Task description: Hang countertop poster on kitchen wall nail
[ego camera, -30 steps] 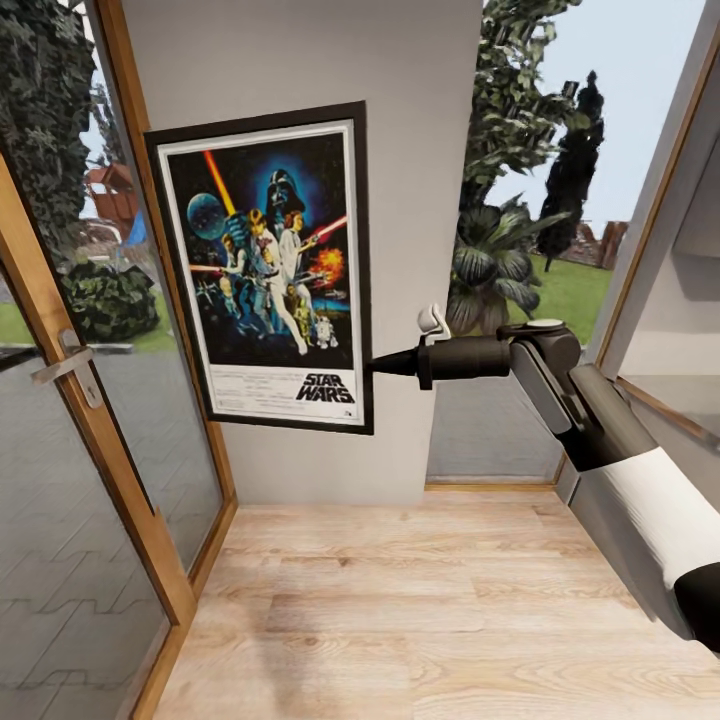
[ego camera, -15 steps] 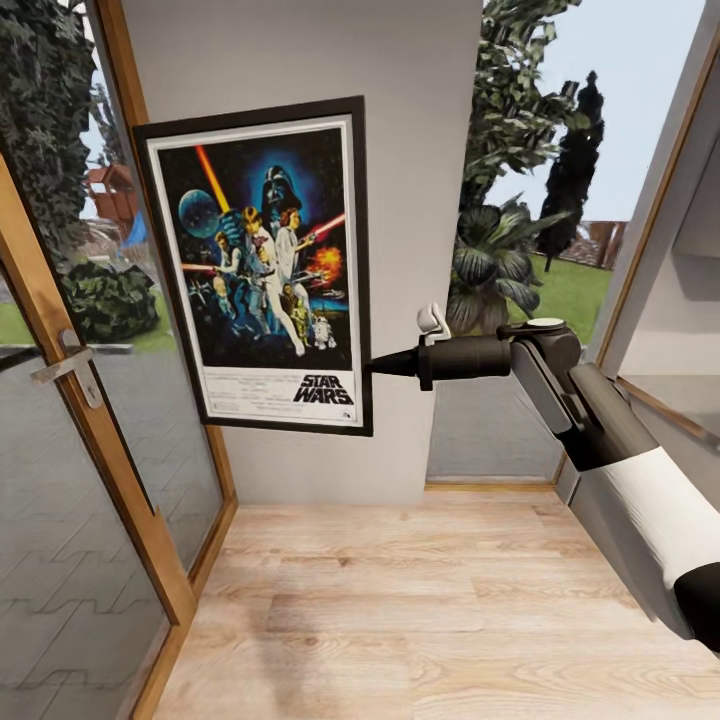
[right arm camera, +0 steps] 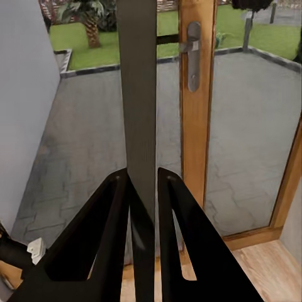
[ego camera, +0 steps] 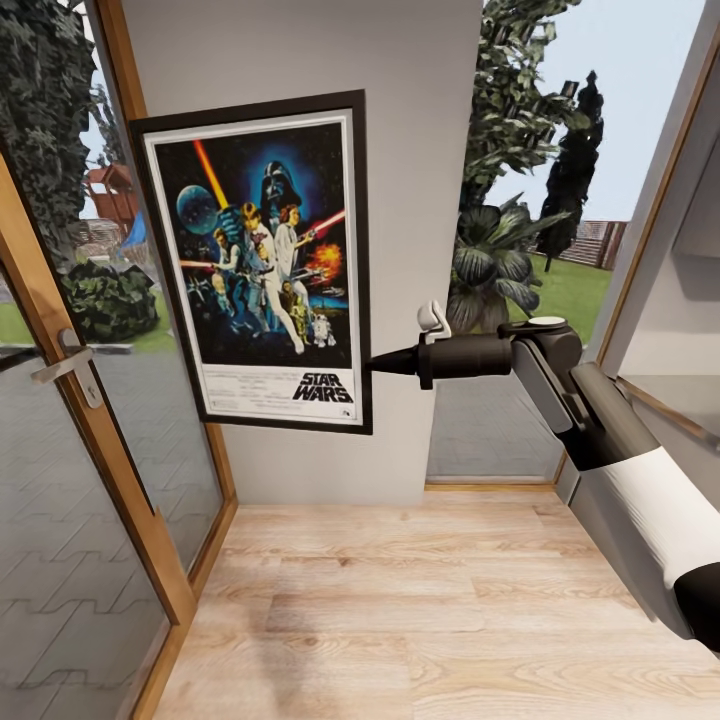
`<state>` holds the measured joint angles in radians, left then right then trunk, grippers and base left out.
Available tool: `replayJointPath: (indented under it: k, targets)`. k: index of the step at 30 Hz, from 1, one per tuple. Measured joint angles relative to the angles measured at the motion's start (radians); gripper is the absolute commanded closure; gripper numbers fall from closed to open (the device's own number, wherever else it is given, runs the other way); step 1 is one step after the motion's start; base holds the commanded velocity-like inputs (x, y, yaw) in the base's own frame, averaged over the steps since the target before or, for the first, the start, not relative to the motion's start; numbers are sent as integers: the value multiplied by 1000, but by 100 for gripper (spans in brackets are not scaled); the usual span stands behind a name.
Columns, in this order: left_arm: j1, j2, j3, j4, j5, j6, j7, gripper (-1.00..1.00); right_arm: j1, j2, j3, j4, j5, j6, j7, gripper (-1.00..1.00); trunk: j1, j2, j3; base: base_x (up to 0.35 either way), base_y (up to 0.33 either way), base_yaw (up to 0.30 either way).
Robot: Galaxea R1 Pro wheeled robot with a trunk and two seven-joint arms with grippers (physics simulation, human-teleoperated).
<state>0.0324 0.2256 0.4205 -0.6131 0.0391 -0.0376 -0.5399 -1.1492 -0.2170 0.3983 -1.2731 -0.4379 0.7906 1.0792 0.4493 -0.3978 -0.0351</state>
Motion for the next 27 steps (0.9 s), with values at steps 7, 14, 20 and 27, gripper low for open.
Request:
replayJointPath:
  k: [7, 14, 20, 27]
  targets:
    - [0, 0, 0, 0, 0, 0, 0, -100, -16, 0, -1, 0, -1, 0, -4, 100, 0, 0, 0, 0, 0, 0]
    - [0, 0, 0, 0, 0, 0, 0, -100, -35, -1, -36, 1, -2, 4, 0, 100, 0, 0, 0, 0, 0, 0]
    - [0, 0, 0, 0, 0, 0, 0, -100, -41, -19, -88, 2, -4, 5, 6, 100, 0, 0, 0, 0, 0, 0]
    - [0, 0, 0, 0, 0, 0, 0, -100, -55, -29, -95, 2, -7, 6, 10, 100, 0, 0, 0, 0, 0, 0]
